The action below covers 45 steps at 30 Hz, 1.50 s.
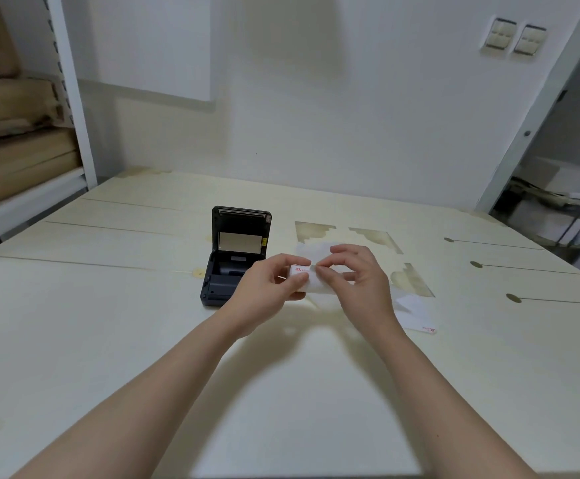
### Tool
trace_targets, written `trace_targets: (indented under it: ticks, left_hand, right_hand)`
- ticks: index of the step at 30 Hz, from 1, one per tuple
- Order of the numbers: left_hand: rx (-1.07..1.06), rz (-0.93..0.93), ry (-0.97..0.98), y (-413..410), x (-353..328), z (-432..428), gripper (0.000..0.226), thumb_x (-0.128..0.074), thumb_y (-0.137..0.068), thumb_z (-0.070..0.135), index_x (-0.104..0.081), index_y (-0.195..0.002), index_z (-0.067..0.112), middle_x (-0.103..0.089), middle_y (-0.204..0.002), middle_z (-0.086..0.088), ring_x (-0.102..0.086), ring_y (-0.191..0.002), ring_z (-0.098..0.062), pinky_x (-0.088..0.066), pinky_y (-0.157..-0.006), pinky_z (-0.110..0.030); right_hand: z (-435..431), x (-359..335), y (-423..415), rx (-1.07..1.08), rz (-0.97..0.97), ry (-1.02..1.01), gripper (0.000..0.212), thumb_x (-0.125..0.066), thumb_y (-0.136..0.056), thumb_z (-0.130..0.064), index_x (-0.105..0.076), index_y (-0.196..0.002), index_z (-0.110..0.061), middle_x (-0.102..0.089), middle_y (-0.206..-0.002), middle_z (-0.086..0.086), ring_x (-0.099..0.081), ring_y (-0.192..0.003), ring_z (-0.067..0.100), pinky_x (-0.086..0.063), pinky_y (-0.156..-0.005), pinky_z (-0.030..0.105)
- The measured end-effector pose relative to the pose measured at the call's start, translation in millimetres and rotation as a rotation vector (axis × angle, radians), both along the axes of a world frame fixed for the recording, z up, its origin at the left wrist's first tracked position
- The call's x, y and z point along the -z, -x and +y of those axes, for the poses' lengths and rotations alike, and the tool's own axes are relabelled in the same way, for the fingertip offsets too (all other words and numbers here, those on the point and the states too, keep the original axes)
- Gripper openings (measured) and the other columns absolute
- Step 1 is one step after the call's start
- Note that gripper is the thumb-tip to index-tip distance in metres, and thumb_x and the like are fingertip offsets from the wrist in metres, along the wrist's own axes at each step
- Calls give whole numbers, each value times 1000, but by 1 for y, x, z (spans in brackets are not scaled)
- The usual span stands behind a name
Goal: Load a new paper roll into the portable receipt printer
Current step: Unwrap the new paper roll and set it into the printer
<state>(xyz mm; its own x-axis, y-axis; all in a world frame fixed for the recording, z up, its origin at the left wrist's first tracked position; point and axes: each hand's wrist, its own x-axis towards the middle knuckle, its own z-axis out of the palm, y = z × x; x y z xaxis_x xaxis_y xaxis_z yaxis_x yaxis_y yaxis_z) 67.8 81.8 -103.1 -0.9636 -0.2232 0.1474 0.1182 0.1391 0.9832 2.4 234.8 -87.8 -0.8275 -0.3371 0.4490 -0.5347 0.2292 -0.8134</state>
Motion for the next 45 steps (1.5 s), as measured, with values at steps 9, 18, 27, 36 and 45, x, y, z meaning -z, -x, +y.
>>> trace_targets:
  ticks: [9, 18, 27, 36, 45]
  left_hand:
    - [-135, -23, -60, 6, 7, -5, 17, -60, -93, 20, -67, -104, 31, -68, -114, -7, -75, -85, -19, -55, -74, -19]
    - [-238, -22, -29, 3, 9, -7, 21, -59, -93, 19, -65, -112, 29, -68, -111, -6, -74, -84, -16, -42, -54, -8]
    - [-155, -18, -5, -5, 6, -13, 23, -60, -93, 21, -66, -115, 27, -69, -109, -4, -74, -85, -16, -42, -58, -6]
    - [-88, 93, 49, -6, 7, -37, 34, -61, -91, 16, -62, -119, 35, -68, -116, 0, -69, -98, -21, -51, -99, -44]
    - [-61, 133, 135, -18, 12, -72, 52, -55, -94, 5, -48, -136, 36, -63, -121, 5, -62, -108, -17, -50, -99, -34]
  right_hand:
    - [16, 8, 20, 243, -116, 118, 11, -60, -93, -22, -69, -87, -21, -59, -119, -6, -47, -125, 22, -40, -93, 29]
    - [11, 17, 44, 479, -203, -235, 22, -60, -91, -36, -75, -93, -20, -47, -141, -4, -26, -134, 24, -25, -102, 41]
    - [0, 45, 65, 650, -137, -837, 17, -62, -85, -28, -71, -99, -28, -45, -133, 5, -33, -123, 29, -27, -95, 38]
    - [-23, 0, 27, -179, -170, -66, 28, -63, -92, -28, -59, -120, -31, -65, -116, -9, -64, -101, 8, -52, -84, 26]
    - [-56, 5, 17, -224, -158, -142, 23, -68, -88, -20, -73, -111, -23, -72, -105, -13, -66, -91, 0, -45, -69, 6]
